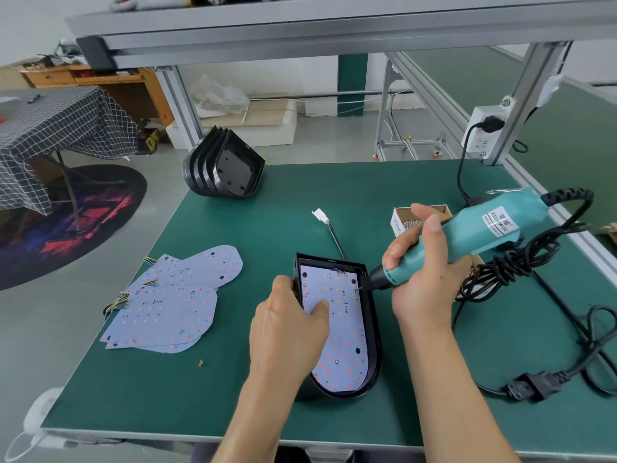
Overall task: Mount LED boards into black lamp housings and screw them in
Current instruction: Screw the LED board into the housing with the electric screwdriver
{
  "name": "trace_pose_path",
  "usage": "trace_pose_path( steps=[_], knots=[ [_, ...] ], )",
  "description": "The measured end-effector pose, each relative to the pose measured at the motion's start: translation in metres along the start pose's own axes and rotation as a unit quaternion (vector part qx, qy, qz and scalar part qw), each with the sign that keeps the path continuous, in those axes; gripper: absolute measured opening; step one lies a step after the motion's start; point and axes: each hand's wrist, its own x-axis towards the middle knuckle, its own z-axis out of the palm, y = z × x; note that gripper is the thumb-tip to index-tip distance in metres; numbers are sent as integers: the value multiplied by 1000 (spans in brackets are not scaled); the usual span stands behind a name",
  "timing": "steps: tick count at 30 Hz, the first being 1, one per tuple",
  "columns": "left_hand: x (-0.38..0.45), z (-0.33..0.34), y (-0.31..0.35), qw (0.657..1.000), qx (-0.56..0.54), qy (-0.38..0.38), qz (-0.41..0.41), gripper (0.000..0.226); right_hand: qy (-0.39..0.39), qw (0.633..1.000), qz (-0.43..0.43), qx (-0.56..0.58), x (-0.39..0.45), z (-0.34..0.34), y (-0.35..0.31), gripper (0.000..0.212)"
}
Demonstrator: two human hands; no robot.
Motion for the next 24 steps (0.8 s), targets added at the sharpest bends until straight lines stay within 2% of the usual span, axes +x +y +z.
trace_pose_path(
  steps=[8,16,24],
  knots=[
    [-5,-1,-1,1000,-8,15,15,31,11,1000,-6,2,0,1,-2,28],
    [-8,-1,-1,999,-28,27,36,27,24,1000,-9,4,0,4,-7,18],
    [-8,-1,-1,998,-34,31,33,27,16,1000,-6,16,1,2,-8,21]
  ],
)
